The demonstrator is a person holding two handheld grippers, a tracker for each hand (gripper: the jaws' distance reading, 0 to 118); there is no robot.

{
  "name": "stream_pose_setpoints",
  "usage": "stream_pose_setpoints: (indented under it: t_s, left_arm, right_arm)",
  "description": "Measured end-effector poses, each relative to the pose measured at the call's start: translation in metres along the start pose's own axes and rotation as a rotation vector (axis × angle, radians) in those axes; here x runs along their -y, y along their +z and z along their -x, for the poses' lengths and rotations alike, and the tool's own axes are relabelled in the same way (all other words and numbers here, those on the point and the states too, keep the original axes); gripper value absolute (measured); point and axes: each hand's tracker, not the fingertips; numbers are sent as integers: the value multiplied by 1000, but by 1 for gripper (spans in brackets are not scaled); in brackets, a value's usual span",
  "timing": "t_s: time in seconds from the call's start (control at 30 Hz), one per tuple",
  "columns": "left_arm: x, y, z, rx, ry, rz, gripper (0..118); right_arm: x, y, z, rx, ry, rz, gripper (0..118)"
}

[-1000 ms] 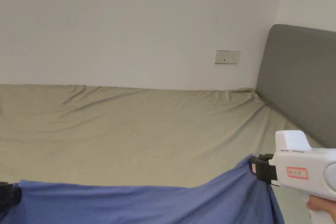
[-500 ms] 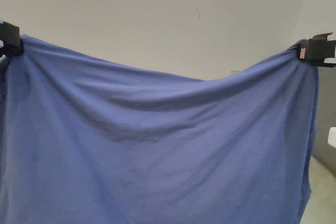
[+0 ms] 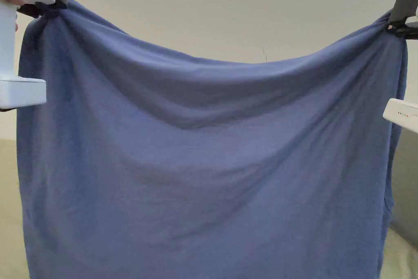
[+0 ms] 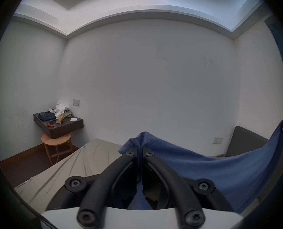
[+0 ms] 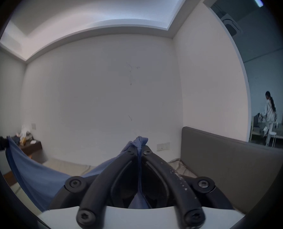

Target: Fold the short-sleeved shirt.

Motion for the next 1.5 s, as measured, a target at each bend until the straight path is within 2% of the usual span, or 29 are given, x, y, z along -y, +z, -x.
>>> stream_pose_setpoints:
  t_s: [0.03, 0.13, 0.17, 0.2, 0.37, 0.4, 0.43, 0.53, 0.57, 0.67, 0.77, 0.8, 0.97, 1.03, 1.2, 1.3, 1.5]
  left_arm:
    - [5, -7, -3, 7, 1, -1, 3]
    - [23, -32, -12, 19, -27, 7, 3]
    - [29, -40, -13, 19, -39, 23, 3]
    - [38, -50, -13, 21, -46, 40, 3]
    - [94, -82, -16, -17, -152, 149, 3]
    - [112, -62, -21, -9, -154, 170, 3]
    - [126, -59, -20, -1, -149, 199, 3]
    - [170, -57, -4, 38, -97, 294, 3]
    - [188, -54, 2, 48, -86, 317, 3]
    - [240, -41, 12, 68, -124, 427, 3]
    - [291, -15, 20, 118, -151, 554, 3]
    - [306, -5, 25, 126, -145, 577, 3]
    - [362, 50, 48, 140, -70, 700, 3]
    - [377, 73, 57, 131, -55, 715, 3]
    - [385, 136, 80, 135, 19, 740, 3]
    - [378, 176, 91, 149, 5, 729, 3]
    - [370, 246, 116, 161, -13, 721, 3]
  right_arm:
    - [12, -4, 7, 66, -85, 17, 5]
    - [25, -7, -7, 85, -71, 27, 6]
    - [26, -72, 11, 49, 60, -42, 6]
    - [35, -85, 10, 55, 55, -25, 6]
    - [105, -92, 0, 11, 6, 76, 6]
    - [119, -91, -4, -9, 1, 120, 6]
    - [140, -98, -21, 0, -88, 196, 5]
    - [188, -88, -49, -54, -102, 257, 5]
    - [205, -68, -35, -78, -85, 272, 5]
    - [249, -33, -51, -132, -132, 348, 5]
    - [289, 6, -51, -168, -159, 448, 5]
    - [303, 21, -56, -169, -169, 487, 5]
    - [355, 84, -66, -146, -100, 662, 5]
    - [371, 116, -76, -148, -126, 709, 5]
    - [395, 191, -102, -148, -183, 761, 5]
    - [397, 235, -114, -151, -227, 770, 5]
    - [394, 309, -136, -153, -238, 766, 5]
